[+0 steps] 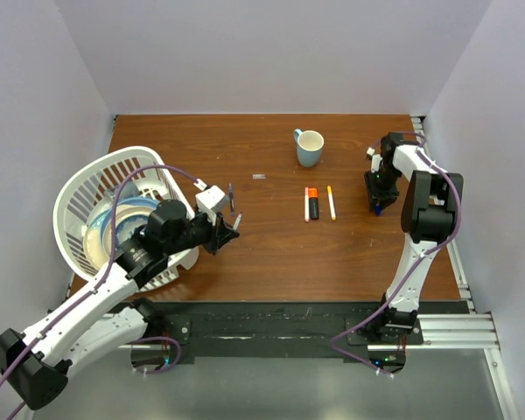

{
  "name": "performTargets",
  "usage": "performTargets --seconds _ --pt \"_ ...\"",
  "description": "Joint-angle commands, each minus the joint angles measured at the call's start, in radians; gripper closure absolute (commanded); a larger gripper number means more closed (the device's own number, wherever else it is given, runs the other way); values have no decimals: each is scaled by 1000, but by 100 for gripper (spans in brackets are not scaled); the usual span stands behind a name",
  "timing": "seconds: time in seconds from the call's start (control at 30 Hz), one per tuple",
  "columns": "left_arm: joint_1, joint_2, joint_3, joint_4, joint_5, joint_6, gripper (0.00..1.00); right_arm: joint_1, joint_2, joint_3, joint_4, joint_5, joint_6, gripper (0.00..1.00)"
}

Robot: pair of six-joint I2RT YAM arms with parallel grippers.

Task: Insert the pens into the pen caps

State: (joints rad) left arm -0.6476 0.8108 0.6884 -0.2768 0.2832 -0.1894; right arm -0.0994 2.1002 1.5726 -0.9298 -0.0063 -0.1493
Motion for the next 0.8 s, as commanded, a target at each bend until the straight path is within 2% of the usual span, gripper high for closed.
performTargets --seconds 0.0,0.2,0.3,0.4,0.47,0.53,0.57,0.77 --pt "5 -28 -4 53 17 13 100 -5 26 49 -14 9 34 60" --pt "5 -35 -1 56 44 11 100 -3 50 32 -18 9 51 66" --pt "6 -47 -4 59 37 11 100 -5 69 36 -33 9 59 74" --pt "5 -50 -7 70 33 4 100 -3 57 24 -31 14 68 87" --pt "5 -38 -4 80 22 -13 100 -2 35 6 -11 9 108 100" --pt "5 -7 14 82 40 -16 100 9 -18 -3 -1 -62 187 100" --pt "5 4 23 83 51 -18 100 16 -63 -63 72 -99 203 100" --pt "3 44 60 143 103 -110 100 92 -396 -276 287 -138 407 100"
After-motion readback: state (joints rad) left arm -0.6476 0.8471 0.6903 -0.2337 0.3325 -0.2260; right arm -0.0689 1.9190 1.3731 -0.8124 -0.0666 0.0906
